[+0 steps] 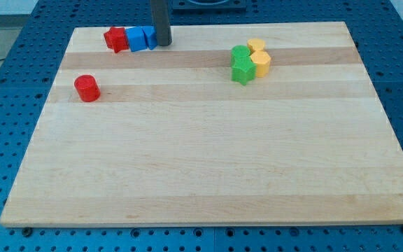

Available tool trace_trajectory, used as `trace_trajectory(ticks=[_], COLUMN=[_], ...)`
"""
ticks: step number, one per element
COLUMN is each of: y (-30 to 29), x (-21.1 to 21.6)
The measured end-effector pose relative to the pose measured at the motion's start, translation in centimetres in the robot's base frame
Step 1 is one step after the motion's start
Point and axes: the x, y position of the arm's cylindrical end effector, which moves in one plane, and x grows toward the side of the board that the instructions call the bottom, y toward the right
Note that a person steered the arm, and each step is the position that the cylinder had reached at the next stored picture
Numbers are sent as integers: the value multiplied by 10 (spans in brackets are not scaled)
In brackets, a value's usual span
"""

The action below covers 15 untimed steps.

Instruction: Move the red circle to the bottom of the red star

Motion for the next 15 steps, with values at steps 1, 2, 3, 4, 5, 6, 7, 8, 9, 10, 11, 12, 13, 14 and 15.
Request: trace_trajectory(ticks=[1, 2, 3, 4, 5, 6, 7, 8, 9, 10, 11, 12, 13, 14, 15], y=[-4, -4, -4, -4, -32, -81, -130, -145, -145, -145, -145, -140, -166, -155, -116], x=[6, 19, 55, 116, 179, 203, 195, 161, 134, 113, 93, 84, 106, 117, 111])
